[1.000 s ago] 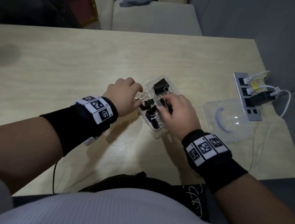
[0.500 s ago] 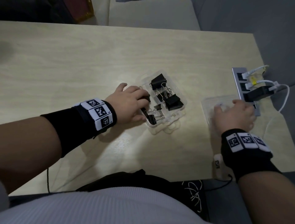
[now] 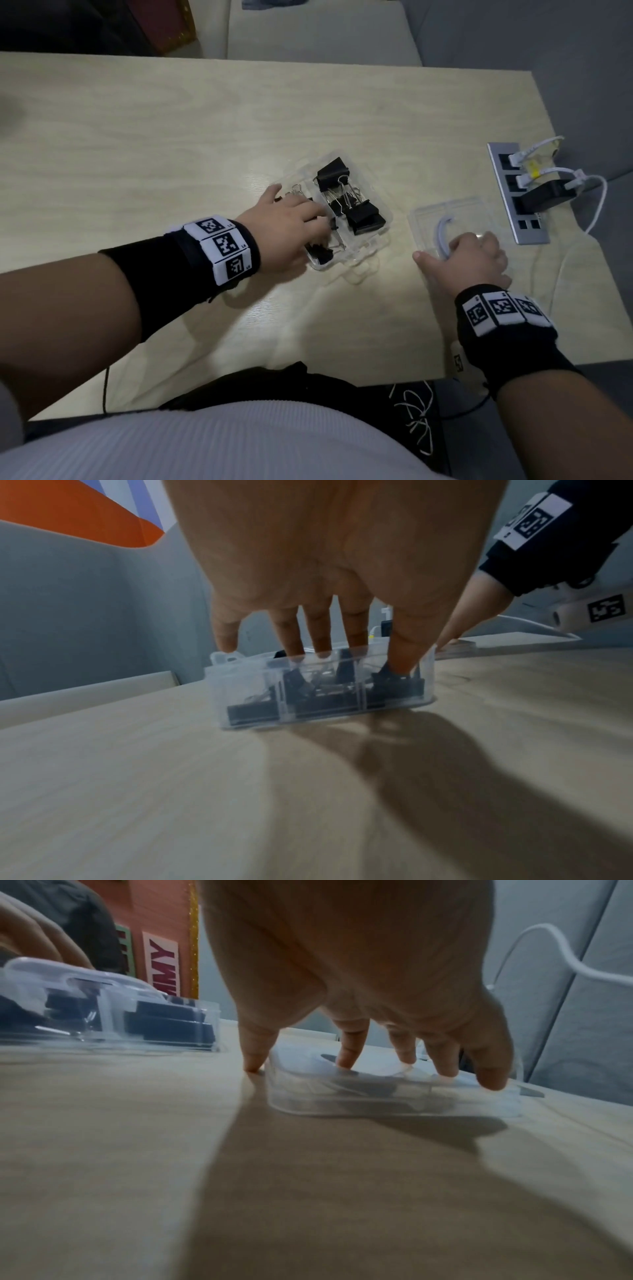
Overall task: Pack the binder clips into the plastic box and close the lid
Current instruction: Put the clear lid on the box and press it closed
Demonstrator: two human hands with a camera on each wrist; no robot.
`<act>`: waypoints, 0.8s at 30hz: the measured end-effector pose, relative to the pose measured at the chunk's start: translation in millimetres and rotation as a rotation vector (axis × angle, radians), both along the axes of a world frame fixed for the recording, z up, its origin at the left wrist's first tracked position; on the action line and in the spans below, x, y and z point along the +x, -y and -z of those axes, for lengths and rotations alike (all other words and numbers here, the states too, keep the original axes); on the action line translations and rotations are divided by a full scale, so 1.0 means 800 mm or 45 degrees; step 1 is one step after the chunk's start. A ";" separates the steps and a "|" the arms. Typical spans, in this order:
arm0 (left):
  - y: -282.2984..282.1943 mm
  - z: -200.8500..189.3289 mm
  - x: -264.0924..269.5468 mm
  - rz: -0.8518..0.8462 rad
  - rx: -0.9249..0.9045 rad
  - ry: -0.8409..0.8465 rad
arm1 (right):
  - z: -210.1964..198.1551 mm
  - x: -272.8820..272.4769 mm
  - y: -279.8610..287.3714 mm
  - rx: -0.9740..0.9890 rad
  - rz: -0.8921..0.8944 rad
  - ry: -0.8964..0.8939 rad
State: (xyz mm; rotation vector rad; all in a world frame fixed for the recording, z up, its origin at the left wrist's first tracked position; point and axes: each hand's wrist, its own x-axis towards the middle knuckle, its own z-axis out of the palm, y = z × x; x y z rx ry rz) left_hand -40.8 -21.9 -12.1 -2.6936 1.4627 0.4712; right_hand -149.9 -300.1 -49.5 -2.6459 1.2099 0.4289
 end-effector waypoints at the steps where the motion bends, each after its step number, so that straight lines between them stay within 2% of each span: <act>1: 0.005 -0.001 -0.004 0.024 0.011 -0.003 | 0.000 0.000 -0.002 -0.004 0.000 0.022; 11: 0.009 0.000 0.000 0.001 -0.011 0.089 | -0.001 -0.004 -0.007 -0.026 -0.026 0.240; 17: 0.024 0.000 0.010 -0.030 0.101 0.044 | -0.022 0.000 -0.012 -0.028 -0.045 0.413; 20: 0.022 0.004 0.009 -0.039 0.093 0.057 | -0.035 0.006 -0.015 -0.010 -0.118 0.556; 24: 0.016 0.007 0.008 -0.045 0.005 0.048 | -0.051 0.020 -0.033 0.035 -0.336 0.655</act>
